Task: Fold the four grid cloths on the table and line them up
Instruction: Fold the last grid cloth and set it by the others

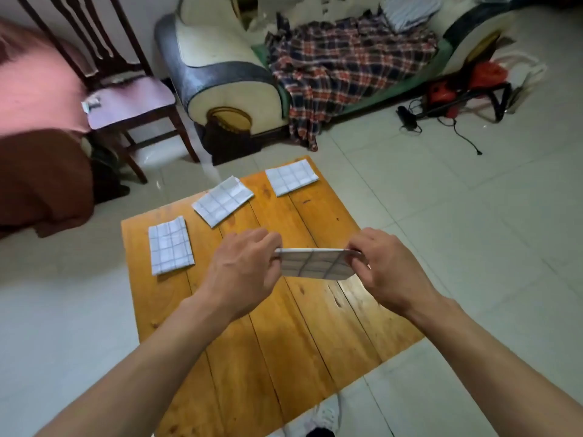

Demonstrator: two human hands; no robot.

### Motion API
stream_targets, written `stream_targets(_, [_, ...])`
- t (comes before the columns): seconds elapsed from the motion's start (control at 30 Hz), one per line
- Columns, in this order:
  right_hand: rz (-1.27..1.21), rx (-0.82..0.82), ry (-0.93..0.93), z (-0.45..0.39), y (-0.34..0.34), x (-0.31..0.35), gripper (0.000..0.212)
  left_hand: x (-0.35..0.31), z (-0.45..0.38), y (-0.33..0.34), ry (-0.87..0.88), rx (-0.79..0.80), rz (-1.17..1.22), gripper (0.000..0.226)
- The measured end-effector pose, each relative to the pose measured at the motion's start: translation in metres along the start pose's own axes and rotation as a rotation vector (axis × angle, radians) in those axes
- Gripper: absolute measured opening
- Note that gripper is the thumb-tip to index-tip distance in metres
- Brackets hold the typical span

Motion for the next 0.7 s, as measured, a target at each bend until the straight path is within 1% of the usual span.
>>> stream_targets(0.17, [0.061,-0.013,-0.003,0.052,-0.064,0.054,0.004,-0.039,0.046,-0.066,0.075,-0.097,0.023,0.008])
stream_targets(0.37, [0.146,-0.068,-0.01,0.113,-0.111,0.112,0.001,-0.067,0.102,-0.126,0.163,-0.167,-0.023,0.007])
stream_targets(0.5, [0.16,-0.144,-0.041,0.149,-0.133,0.141,0.002,-0.081,0.143,-0.151,0.209,-0.213,-0.055,0.003])
stream_targets(0.63, [0.184,-0.174,-0.086,0.181,-0.141,0.158,0.004,-0.1,0.177,-0.159,0.214,-0.252,-0.082,0.012])
stream_targets(0.7, [0.2,-0.177,-0.122,0.197,-0.14,0.165,0.004,-0.113,0.193,-0.158,0.198,-0.263,-0.098,0.012])
Point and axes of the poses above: each hand's wrist, its own z-axis away from the middle knuckle, its own y-axis out of the palm, x = y × z, the point moved 4 cm from there along -z, towards the middle knuckle, and after that the axes turned 13 degrees about x, right-handed, at the moved point
